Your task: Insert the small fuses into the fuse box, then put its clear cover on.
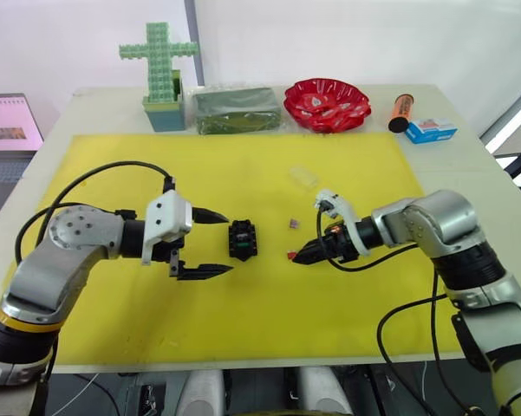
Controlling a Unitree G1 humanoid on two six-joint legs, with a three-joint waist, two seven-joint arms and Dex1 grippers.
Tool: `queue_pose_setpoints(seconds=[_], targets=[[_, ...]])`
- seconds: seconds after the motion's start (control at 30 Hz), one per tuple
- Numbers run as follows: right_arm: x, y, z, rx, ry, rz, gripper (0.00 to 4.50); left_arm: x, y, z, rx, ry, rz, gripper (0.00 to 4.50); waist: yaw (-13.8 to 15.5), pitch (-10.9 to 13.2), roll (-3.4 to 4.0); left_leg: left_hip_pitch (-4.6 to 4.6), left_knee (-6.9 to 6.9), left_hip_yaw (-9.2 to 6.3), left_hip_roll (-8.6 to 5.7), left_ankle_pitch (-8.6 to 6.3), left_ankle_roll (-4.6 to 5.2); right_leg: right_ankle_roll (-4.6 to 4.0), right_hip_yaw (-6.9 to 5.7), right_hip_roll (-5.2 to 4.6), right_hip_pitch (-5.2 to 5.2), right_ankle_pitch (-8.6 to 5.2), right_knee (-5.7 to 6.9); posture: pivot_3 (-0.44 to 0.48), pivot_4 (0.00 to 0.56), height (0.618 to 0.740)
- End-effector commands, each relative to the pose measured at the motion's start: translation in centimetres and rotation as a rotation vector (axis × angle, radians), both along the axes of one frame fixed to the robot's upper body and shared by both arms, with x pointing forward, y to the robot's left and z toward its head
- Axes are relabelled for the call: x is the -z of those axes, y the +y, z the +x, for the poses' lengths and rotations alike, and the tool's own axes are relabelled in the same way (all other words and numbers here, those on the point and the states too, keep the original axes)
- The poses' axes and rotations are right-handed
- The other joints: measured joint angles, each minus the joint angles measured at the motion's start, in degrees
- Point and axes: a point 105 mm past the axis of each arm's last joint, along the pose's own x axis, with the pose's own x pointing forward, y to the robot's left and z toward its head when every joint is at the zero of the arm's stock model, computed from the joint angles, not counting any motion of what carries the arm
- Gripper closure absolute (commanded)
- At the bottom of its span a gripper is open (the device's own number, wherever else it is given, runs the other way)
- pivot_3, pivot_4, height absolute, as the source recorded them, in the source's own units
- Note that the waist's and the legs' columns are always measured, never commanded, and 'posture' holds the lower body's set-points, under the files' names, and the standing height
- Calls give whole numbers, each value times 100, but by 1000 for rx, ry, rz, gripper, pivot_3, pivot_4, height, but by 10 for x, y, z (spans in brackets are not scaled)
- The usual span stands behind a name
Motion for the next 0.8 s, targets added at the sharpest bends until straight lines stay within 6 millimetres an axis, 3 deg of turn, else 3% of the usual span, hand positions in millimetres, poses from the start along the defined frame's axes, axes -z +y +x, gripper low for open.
queue_pose_setpoints(seconds=[0.03, 0.5, 0.6, 0.73, 0.8], targets=[[-12, 4, 4, 12, 17, 57, 2411, -7, -2, -2, 9, -47, 3, 0, 2, 0, 0, 0, 0, 0, 0, 0, 0, 0, 0, 0, 0, 0, 0, 0, 150, 740], [-4, 17, 7, 28, 124, 113, 2411, -3, -4, -5, -10, -49, -9, 0, -18, -1, 1, 2, -3, -1, 2, 0, 0, 0, 0, 3, -1, 0, 1, 0, 150, 740], [-4, 17, 8, 30, 124, 111, 3028, -3, -5, -6, -14, -49, -11, 0, -16, -1, 1, 2, -3, -1, 2, 0, 0, 0, 0, 5, -1, 0, 0, 0, 150, 740], [-3, 16, 10, 34, 124, 106, 4436, -2, -5, -6, -18, -50, -14, 0, -10, -1, 1, 1, -3, -1, 2, 0, 0, 0, 0, 5, -1, 0, 0, 0, 150, 740], [-1, 14, 12, 43, 121, 93, 4473, -2, -5, -5, -21, -53, -17, 0, -10, -1, 1, 1, -3, -1, 2, 0, 0, 0, 0, 5, -1, 0, 0, 0, 150, 740]])
